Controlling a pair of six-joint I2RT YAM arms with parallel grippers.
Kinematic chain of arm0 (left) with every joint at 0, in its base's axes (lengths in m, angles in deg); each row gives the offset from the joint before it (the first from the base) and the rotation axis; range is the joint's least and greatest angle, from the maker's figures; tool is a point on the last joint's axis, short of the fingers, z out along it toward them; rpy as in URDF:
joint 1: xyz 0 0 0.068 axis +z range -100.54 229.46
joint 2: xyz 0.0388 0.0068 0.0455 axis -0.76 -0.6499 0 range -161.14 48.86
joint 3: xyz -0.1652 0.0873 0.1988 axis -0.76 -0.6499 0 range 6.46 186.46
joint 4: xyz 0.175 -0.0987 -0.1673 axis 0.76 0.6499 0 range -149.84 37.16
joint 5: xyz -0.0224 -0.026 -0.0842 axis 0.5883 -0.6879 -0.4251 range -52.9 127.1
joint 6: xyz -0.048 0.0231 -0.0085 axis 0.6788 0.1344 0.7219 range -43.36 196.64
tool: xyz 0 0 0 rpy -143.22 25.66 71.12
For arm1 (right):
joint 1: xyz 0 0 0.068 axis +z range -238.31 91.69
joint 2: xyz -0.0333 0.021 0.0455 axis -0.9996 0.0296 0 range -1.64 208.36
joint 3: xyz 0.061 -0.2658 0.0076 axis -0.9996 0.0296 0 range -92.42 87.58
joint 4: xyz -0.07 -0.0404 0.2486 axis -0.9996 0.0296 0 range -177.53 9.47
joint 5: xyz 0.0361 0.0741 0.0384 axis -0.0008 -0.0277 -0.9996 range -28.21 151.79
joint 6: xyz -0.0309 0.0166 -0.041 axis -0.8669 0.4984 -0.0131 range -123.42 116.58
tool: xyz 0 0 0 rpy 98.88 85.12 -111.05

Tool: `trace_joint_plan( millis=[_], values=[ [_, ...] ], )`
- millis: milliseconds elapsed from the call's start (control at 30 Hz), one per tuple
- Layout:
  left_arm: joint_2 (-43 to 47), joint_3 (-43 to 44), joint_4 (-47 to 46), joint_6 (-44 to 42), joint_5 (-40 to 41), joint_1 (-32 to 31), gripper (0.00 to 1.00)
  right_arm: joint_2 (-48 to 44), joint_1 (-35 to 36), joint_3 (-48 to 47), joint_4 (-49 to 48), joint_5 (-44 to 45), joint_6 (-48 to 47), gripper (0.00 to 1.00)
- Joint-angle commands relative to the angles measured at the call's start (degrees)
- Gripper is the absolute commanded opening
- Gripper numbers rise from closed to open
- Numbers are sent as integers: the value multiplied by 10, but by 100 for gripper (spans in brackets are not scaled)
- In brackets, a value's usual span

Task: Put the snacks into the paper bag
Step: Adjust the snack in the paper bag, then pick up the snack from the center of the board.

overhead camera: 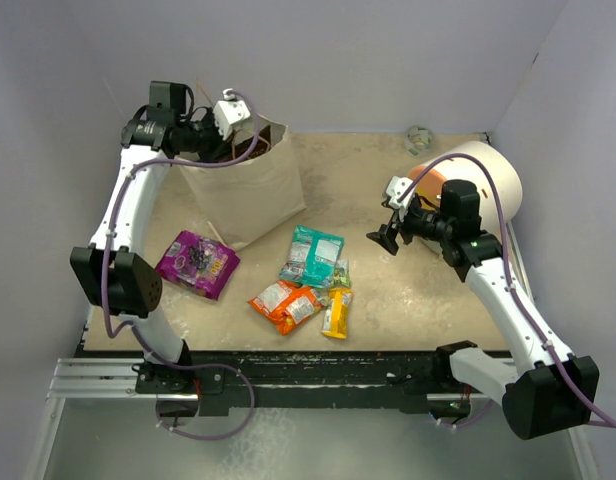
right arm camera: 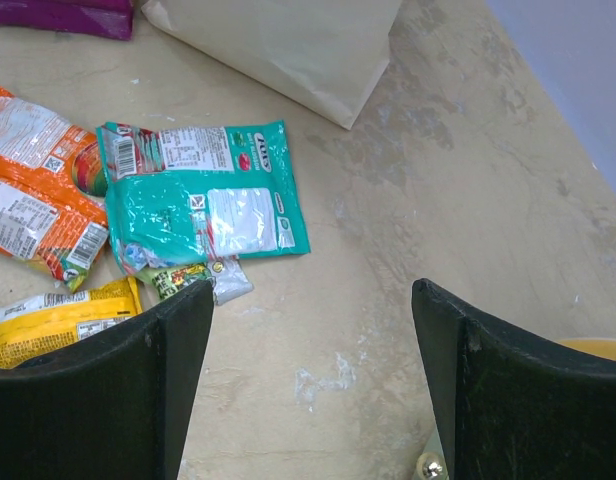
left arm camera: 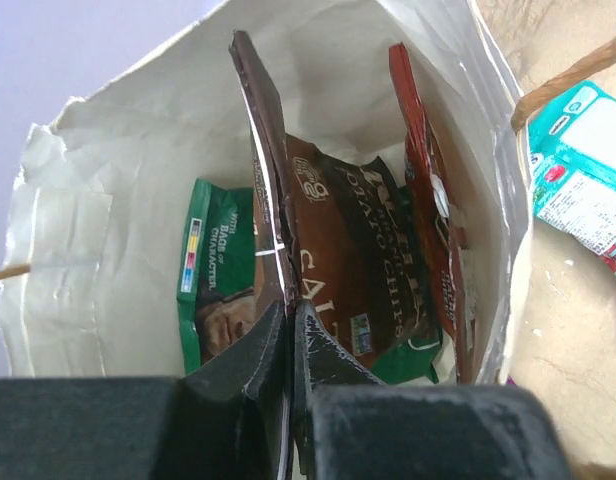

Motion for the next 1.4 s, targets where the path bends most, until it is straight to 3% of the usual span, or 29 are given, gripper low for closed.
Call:
trace_joint_plan(
  millis=[0, 400, 633, 833, 1100, 1367],
  values=[
    [-21, 64, 70, -12, -27, 13, 12, 4, -2, 2, -19, -16, -5, 83],
    [43, 43, 4, 39, -4, 14, 49, 7, -2, 3, -21, -17, -2, 83],
    [133, -45, -97, 67, 49, 13, 81, 9, -2, 6, -32, -13, 12, 84],
    [203, -105, -130, 86, 109, 14, 96, 9, -2, 7, -38, -16, 20, 84],
    [305, -202, -85, 125, 216, 14, 99, 10, -1, 5, -37, -26, 24, 84],
    [429, -344, -29, 140, 223, 13, 99, 11, 3, 5, -37, -34, 26, 84]
  ],
)
